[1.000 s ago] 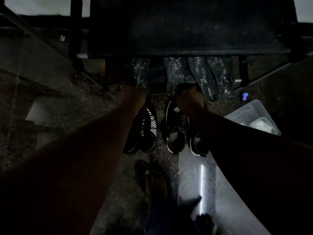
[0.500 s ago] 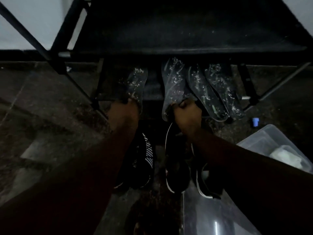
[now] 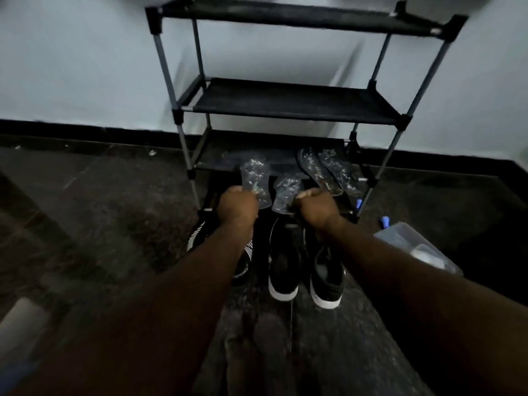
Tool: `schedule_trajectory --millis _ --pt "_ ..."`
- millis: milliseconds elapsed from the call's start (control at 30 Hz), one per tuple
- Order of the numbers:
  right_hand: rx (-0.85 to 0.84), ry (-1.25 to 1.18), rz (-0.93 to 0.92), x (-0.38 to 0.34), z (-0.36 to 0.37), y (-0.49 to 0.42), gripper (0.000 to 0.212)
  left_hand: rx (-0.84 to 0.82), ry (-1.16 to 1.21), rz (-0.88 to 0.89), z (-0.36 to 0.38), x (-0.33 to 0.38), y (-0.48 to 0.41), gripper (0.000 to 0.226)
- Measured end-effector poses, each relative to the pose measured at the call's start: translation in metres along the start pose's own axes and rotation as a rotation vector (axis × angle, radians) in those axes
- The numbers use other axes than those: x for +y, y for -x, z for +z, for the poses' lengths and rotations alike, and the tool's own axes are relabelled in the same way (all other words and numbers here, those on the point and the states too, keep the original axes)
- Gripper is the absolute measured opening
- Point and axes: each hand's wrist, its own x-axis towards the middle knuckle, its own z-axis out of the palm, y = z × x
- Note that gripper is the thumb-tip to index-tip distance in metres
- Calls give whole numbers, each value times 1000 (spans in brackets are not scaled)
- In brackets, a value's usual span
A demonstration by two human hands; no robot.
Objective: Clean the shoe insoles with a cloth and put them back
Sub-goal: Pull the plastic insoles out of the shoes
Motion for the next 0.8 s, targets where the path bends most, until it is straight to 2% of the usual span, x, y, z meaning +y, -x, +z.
schedule_trajectory --millis 100,167,267,467,800 --pt "36 -79 -35 21 -4 53 8 -32 177 -24 -15 -14 47 21" --pt "57 -135 -59 24 -7 91 9 -64 200 -18 -28 -18 74 22" --pt "66 -277 -49 30 -16 140 20 -78 219 -22 -48 -19 114 21" --pt "72 -447 -52 30 -11 212 17 -120 216 -71 -79 -44 175 18" --pt "55 -502 -29 49 0 246 21 -141 171 -73 -94 -53 207 16"
